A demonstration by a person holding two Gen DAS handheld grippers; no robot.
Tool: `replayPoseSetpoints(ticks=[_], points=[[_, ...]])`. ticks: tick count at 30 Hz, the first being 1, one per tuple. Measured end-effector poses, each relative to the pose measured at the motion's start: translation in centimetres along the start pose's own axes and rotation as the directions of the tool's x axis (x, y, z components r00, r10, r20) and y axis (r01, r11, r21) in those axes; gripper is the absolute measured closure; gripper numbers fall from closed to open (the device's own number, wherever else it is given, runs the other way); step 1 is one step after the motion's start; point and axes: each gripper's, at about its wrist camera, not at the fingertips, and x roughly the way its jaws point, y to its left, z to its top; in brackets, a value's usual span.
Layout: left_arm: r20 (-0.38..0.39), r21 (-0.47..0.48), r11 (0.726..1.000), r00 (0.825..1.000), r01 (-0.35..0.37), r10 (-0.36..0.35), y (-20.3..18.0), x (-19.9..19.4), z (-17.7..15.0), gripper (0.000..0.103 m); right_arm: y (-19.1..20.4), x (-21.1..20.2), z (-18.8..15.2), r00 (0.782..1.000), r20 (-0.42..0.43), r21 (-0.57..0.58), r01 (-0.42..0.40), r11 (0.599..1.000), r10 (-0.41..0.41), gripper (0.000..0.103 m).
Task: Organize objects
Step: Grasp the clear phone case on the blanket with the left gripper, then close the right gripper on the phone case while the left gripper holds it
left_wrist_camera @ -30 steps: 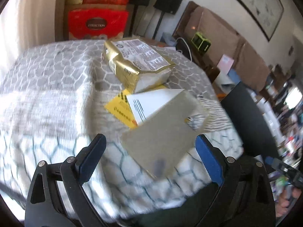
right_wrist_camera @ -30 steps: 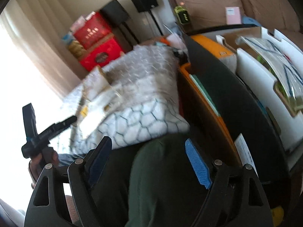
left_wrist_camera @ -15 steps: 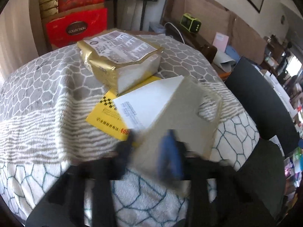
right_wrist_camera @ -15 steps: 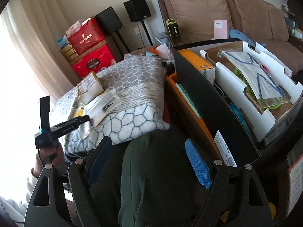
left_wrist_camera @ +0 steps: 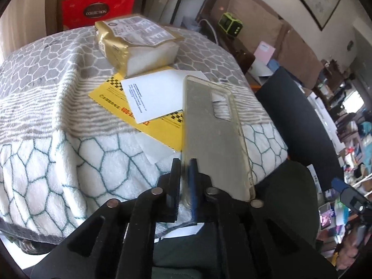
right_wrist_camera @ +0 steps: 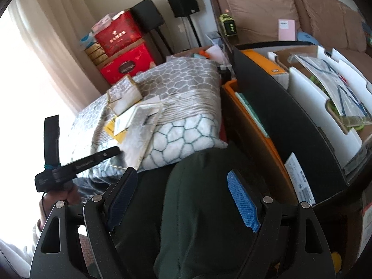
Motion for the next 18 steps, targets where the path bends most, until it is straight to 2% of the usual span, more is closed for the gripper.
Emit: replayPoseSetpoints(ticks=[2, 5, 7, 10, 11, 12, 13, 16, 18], points=[[0.022, -0.009, 1.0, 1.0, -0.021, 0.021, 0.1, -0.1, 0.6, 0.064, -0.8, -0.3, 0.1, 1.0, 0.01, 0.023, 0.005, 1.0, -0.005, 0.022], [0.046, 0.014, 0.998, 0.997, -0.068, 0.068, -0.1, 0.0, 1.5, 0.06, -1.7, -0.7, 0.2, 1.0, 0.022, 0.051, 0.01, 0.999, -0.011, 0.022], [0.018, 0.065, 0.991, 0.993, -0.115, 0.114, -0.7, 0.8, 1.9, 0.059, -2.2, -0.9, 0.2, 1.0, 0.025, 0.065, 0.014, 0.998, -0.016, 0.022], [0.003, 0.096, 0.987, 0.991, -0.13, 0.131, -1.4, 1.5, 1.7, 0.063, -2.6, -0.8, 0.3, 1.0, 0.025, 0.077, 0.015, 0.997, -0.017, 0.022], [0.008, 0.102, 0.986, 0.992, -0.129, 0.129, -1.6, 1.6, 1.5, 0.074, -2.6, -0.7, 0.3, 1.0, 0.023, 0.079, 0.014, 0.997, -0.016, 0.022], [0.018, 0.118, 0.984, 0.991, -0.13, 0.129, -2.0, 1.6, 1.2, 0.093, -2.7, -0.6, 0.3, 1.0, 0.022, 0.081, 0.012, 0.997, -0.014, 0.022], [0.021, 0.133, 0.984, 0.993, -0.119, 0.117, -2.3, 1.6, 0.9, 0.1, -2.7, -0.5, 0.2, 1.0, 0.021, 0.085, 0.008, 0.996, -0.01, 0.022], [0.023, 0.142, 0.983, 0.993, -0.118, 0.116, -2.9, 1.4, 0.3, 0.1, -2.4, 0.5, 0.2, 1.0, 0.013, 0.098, -0.01, 0.995, 0.009, 0.022], [0.023, 0.128, 0.985, 0.993, -0.117, 0.115, -3.1, 1.2, 0.0, 0.1, -1.9, 1.7, 0.2, 0.999, 0.0, 0.1, -0.054, 0.994, 0.054, 0.022]])
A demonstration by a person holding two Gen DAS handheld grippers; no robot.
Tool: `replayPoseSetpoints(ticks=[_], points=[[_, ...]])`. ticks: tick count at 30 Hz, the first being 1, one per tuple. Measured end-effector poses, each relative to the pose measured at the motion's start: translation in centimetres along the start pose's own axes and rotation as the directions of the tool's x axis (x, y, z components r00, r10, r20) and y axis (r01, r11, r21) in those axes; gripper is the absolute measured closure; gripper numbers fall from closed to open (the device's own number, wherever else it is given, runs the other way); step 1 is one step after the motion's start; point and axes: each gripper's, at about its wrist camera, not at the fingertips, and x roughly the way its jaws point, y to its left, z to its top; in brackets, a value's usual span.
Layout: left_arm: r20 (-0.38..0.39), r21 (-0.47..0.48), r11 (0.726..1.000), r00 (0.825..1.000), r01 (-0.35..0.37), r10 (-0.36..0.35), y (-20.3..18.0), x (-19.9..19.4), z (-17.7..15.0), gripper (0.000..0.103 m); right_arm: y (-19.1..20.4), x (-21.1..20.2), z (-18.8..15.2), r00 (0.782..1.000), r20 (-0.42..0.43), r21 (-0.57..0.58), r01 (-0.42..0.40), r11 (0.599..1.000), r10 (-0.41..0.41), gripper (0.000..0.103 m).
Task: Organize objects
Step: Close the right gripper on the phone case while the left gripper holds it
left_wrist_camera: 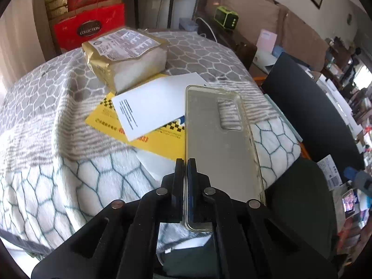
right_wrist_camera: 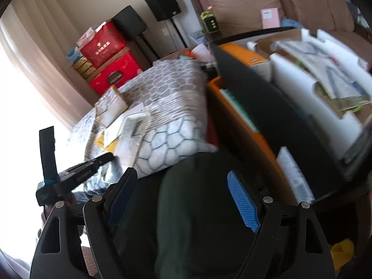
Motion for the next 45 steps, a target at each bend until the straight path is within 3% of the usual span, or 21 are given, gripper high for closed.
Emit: replayPoseSetpoints(ticks=[3, 10, 17, 19, 23, 26, 28, 32, 34, 37, 40, 45], points=[[-0.002, -0.037, 0.999, 1.0, 0.007, -0.007, -0.1, -0.2, -0.4, 0.1, 0.4, 1.7, -0.3, 0.999, -0.028, 0.006, -0.024, 1.0, 0.024, 0.022], [-0.004, -0.093, 0.995, 1.0, 0.019, -0.02, -0.2, -1.0, -1.9, 0.1, 1.2, 5.4, 0.2, 0.999, -0.048, 0.008, 0.007, 1.0, -0.007, 0.021], [-0.007, -0.143, 0.989, 0.999, 0.045, -0.046, 0.1, -1.3, -2.5, 0.1, 6.8, 9.1, -0.1, 0.997, -0.067, -0.197, 0.018, 0.98, -0.032, 0.025], [0.002, -0.162, 0.986, 0.999, 0.045, -0.045, 0.3, -1.4, -2.8, 0.1, 7.7, 10.0, -0.6, 0.996, -0.073, -0.243, 0.038, 0.969, -0.058, 0.038], [0.019, -0.187, 0.981, 0.999, 0.047, -0.044, 0.4, -1.5, -3.1, 0.1, 7.0, 9.8, -1.0, 0.999, -0.042, -0.199, 0.012, 0.98, -0.021, 0.04], [0.021, -0.192, 0.98, 0.999, 0.053, -0.05, 0.5, -1.4, -3.1, 0.1, 6.8, 9.6, -1.2, 0.999, -0.031, -0.204, 0.024, 0.979, -0.031, 0.05], [0.021, -0.194, 0.979, 0.998, 0.067, -0.064, 0.7, -1.5, -3.1, 0.1, 6.7, 9.4, -1.6, 0.998, -0.008, -0.22, 0.053, 0.974, -0.056, 0.065], [0.034, -0.168, 0.982, 0.996, 0.09, -0.086, 0.8, -1.6, -3.4, 0.099, 8.0, 9.5, -2.7, 0.995, 0.044, -0.307, 0.097, 0.947, -0.088, 0.082], [0.037, -0.153, 0.985, 0.996, 0.083, -0.079, 0.6, -1.7, -3.6, 0.099, 8.9, 9.7, -3.1, 0.995, 0.052, -0.349, 0.1, 0.932, -0.087, 0.095], [0.04, -0.143, 0.987, 0.997, 0.068, -0.063, 0.4, -1.7, -3.6, 0.099, 9.4, 9.8, -3.4, 0.99, 0.076, -0.384, 0.138, 0.913, -0.117, 0.097], [0.04, -0.141, 0.987, 0.997, 0.071, -0.066, 0.4, -1.7, -3.7, 0.099, 8.7, 9.5, -3.2, 0.994, 0.075, -0.349, 0.103, 0.931, -0.081, 0.098], [0.074, -0.084, 0.994, 0.995, 0.073, -0.067, -0.8, -2.5, -4.0, 0.098, 9.0, 7.4, -2.7, 0.983, 0.171, -0.346, 0.121, 0.931, -0.064, 0.099]])
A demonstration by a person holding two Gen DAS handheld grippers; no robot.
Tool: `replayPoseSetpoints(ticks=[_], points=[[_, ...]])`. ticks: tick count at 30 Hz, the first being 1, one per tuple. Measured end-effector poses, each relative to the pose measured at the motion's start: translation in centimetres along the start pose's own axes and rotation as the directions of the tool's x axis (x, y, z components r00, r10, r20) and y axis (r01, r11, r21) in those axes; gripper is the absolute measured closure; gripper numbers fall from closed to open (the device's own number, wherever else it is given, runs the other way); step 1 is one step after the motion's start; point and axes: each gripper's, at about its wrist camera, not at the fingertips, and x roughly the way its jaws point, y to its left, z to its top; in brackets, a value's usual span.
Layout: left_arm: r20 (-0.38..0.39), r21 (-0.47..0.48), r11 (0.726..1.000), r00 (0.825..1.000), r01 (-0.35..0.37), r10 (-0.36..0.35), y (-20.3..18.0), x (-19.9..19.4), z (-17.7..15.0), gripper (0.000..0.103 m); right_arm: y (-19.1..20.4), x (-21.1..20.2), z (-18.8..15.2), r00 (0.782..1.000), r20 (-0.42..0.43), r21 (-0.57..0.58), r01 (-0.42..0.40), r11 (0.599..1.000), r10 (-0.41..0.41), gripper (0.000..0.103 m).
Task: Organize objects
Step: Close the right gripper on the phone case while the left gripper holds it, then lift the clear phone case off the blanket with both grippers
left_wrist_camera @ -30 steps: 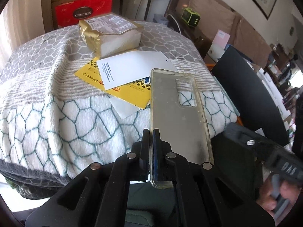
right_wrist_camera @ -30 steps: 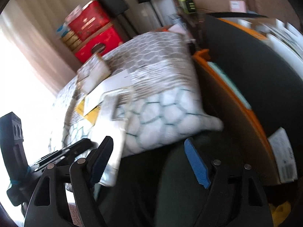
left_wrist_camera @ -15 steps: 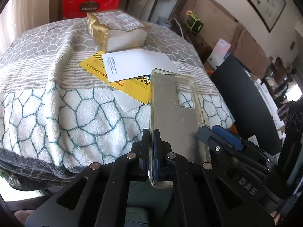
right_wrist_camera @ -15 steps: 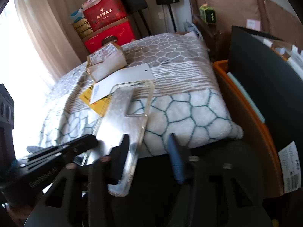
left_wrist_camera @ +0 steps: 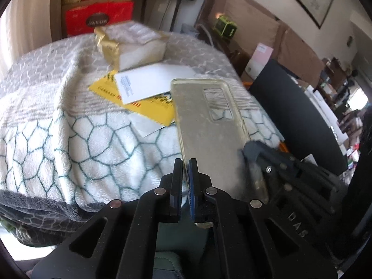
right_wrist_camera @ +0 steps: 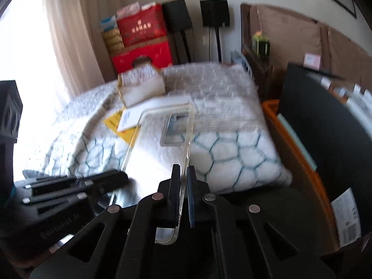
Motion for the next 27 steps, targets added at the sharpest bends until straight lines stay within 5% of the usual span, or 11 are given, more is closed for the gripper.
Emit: replayPoseSetpoints(ticks=[7, 19, 27], points=[[0.056, 0.038, 0.999, 0.998, -0.02, 0.018, -1.5, -1.1, 0.4, 0.098, -1.1, 0.1, 0.0, 0.999, -0.017, 0.06, -0.032, 0.998, 0.033, 0.098], [-0.059, 0.066, 0.998, 0.998, -0.019, 0.023, -2.0, 0.6, 0.2, 0.097, -2.1, 0.9, -0.7, 0.996, -0.082, 0.112, -0.034, 0.993, 0.043, 0.098], [-0.055, 0.111, 0.993, 0.998, -0.027, 0.034, -2.5, 0.8, -0.3, 0.094, -2.4, 1.6, -1.2, 0.991, -0.124, 0.126, -0.028, 0.992, 0.044, 0.094]])
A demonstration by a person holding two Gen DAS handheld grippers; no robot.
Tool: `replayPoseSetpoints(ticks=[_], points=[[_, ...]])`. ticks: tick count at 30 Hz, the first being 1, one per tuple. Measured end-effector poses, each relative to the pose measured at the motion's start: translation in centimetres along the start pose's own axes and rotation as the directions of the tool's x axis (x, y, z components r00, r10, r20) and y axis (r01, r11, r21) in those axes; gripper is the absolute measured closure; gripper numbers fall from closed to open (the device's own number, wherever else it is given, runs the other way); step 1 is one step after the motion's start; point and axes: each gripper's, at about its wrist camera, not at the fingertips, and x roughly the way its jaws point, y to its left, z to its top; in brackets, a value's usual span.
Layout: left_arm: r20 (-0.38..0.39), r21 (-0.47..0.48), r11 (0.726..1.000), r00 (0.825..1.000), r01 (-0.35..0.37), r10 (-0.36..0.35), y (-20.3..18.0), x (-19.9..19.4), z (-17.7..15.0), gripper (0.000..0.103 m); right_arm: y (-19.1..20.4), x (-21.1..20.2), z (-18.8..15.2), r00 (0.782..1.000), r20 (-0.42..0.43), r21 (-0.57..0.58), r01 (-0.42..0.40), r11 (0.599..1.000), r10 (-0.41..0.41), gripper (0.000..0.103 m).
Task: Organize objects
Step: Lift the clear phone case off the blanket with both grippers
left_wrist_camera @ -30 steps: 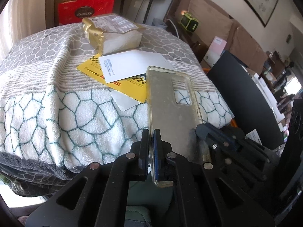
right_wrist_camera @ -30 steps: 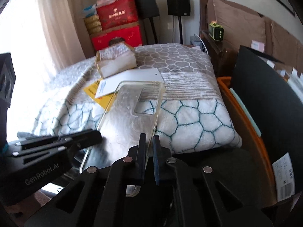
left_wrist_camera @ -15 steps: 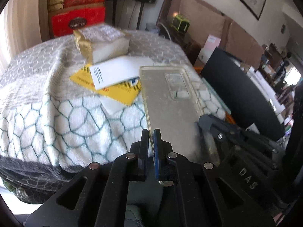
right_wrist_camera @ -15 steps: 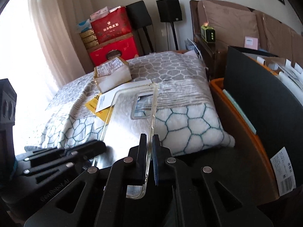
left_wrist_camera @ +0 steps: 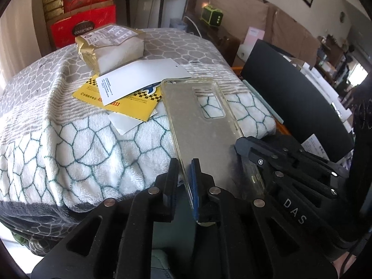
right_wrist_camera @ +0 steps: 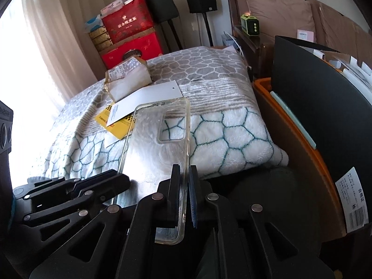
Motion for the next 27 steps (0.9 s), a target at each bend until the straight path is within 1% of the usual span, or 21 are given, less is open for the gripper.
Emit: replayPoseSetpoints(ticks=[5, 7, 9, 12, 14, 16, 21, 26, 27], points=[[0.025, -0.003, 1.0, 1.0, 0.003, -0.002, 0.2, 0.0, -0.2, 0.092, -0.1, 0.2, -0.1, 1.0, -0.007, 0.013, -0.006, 1.0, 0.006, 0.092], [0.035, 0.001, 1.0, 0.999, -0.006, 0.005, 0.0, 0.0, -0.3, 0.092, -0.2, 0.2, -0.1, 1.0, -0.01, 0.018, -0.012, 1.0, 0.012, 0.086], [0.039, 0.001, 1.0, 0.999, -0.008, 0.008, 0.0, 0.0, -0.3, 0.092, -0.2, 0.3, -0.1, 1.0, -0.016, 0.021, -0.018, 1.0, 0.018, 0.084], [0.034, -0.012, 1.0, 0.999, 0.009, -0.008, 0.2, 0.0, -0.3, 0.092, -0.3, 0.3, -0.3, 0.999, -0.025, 0.018, -0.028, 0.999, 0.029, 0.08], [0.033, -0.021, 1.0, 0.999, 0.021, -0.02, 0.4, -0.1, -0.3, 0.092, -0.1, 0.3, -0.5, 0.998, -0.032, 0.006, -0.047, 0.999, 0.047, 0.08], [0.038, -0.02, 1.0, 0.999, 0.023, -0.022, 0.4, -0.1, -0.3, 0.092, 0.1, 0.3, -0.6, 0.998, -0.035, -0.003, -0.05, 0.999, 0.05, 0.08], [0.048, -0.006, 1.0, 0.999, 0.002, -0.002, 0.1, -0.1, -0.5, 0.092, 0.4, 0.3, -0.7, 0.998, -0.036, -0.023, -0.047, 0.999, 0.046, 0.079], [0.05, -0.014, 1.0, 0.999, 0.007, -0.006, 0.2, -0.1, -0.4, 0.092, 0.9, 0.2, -0.8, 1.0, -0.023, -0.058, -0.023, 0.998, 0.021, 0.081], [0.05, -0.012, 1.0, 0.999, 0.003, -0.003, 0.2, -0.1, -0.4, 0.092, 1.0, 0.1, -0.8, 1.0, -0.016, -0.065, -0.014, 0.998, 0.012, 0.083]])
